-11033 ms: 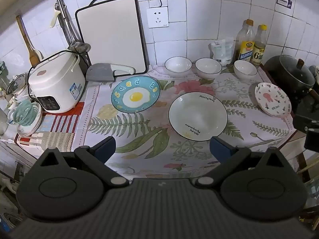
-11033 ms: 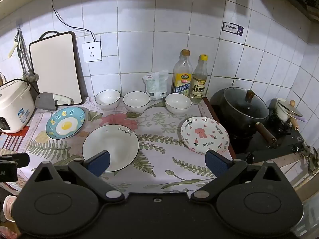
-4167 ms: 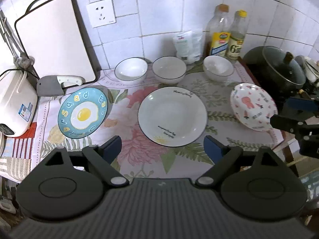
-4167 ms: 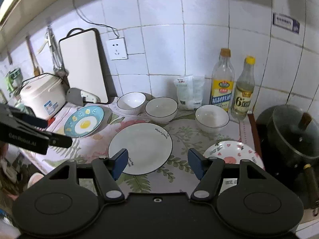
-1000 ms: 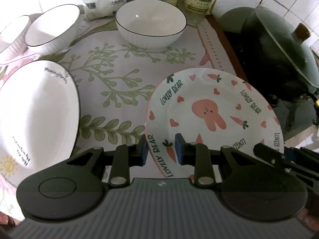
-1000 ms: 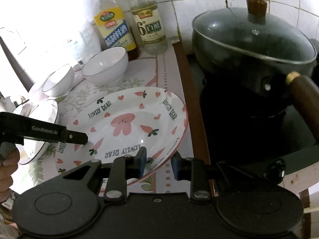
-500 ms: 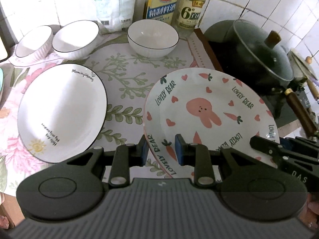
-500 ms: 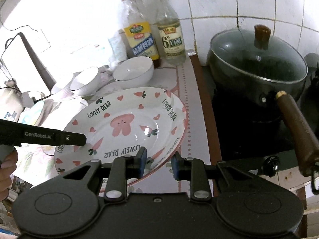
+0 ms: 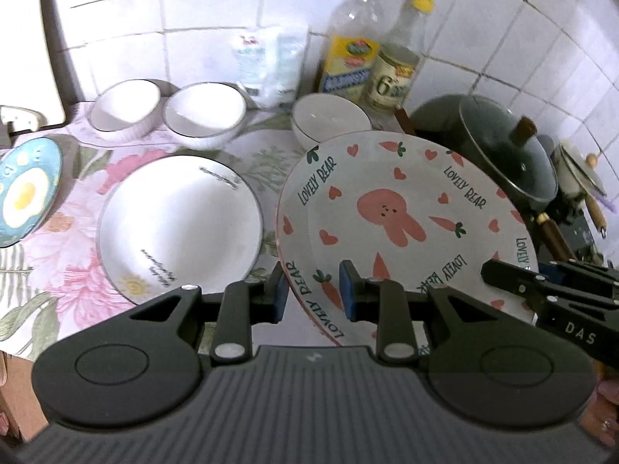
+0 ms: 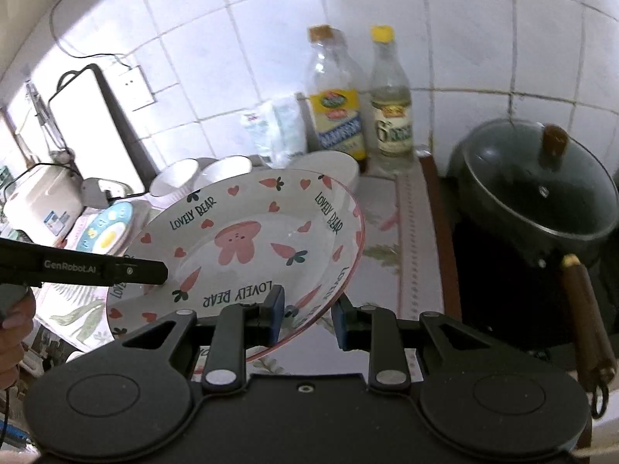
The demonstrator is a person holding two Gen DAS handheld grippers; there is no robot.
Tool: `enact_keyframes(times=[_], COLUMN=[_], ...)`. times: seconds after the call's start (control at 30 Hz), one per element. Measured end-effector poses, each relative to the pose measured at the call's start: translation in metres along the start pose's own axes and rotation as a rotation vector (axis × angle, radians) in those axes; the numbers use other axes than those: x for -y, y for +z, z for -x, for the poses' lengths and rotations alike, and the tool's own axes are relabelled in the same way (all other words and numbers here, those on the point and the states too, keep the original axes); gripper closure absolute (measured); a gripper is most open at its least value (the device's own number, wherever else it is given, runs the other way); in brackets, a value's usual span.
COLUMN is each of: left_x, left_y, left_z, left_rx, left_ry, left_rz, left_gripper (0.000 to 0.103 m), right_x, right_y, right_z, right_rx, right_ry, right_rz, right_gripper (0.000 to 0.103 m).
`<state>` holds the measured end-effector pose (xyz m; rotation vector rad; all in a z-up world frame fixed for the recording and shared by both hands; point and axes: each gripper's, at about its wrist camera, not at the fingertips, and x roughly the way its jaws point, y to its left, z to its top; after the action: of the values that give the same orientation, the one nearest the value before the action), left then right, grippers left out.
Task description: Organize plates and bowls
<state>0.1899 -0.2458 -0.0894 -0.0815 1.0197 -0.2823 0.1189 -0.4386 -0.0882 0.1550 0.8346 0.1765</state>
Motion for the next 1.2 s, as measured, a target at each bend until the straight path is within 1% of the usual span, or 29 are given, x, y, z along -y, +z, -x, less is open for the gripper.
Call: enact_keyframes(times=[0.23,0.4,0.57,0.73,0.9,1.07,1.2], left_x=[-0.038,-0.070,-0.100,-0.126,-0.148,-0.174,-0.187], left_y=[0.003,0.005,0.011,0.014,0.008,0.005,0.003], left_z=[0.010,0.009,0.003,-0.012,-0.031,-0.055,-0.069], left_rx=[0.012,-0.004,-0.020,-0.052,-0.089,-0.143,-0.167], left_ry=[0.025,0.034,0.043,0.065,0.084,0.066,0.071], left_rz=[0.033,0.060,0.057,0.060,0.065,0.109,0.110], left_gripper=[0.077,0.077,0.077,0.077,0.077,0.077,0.077], right_x=[-0.031,-0.057,-0.077,-0.093,-0.104,-0.112,-0.117], right_y=[0.013,0.022,0.024,0.020,0.013,0.009,0.005], right_z=[-0.017,-0.035,-0.055,-0.083,-0.111,-0.135,-0.154], right_rx=[-0.007,-0.016,-0.027,-0.068,-0.115,-0.158,-0.194], right_ry=[0.034,0.050,0.060,0.067,0.069,0.062,0.054], right_rz=[0.035,0.040,0.017,0.000,-0.035,-0.053,-0.053], right_gripper=[0.072,0.072,0.072,0.072,0.072,0.072,0.072])
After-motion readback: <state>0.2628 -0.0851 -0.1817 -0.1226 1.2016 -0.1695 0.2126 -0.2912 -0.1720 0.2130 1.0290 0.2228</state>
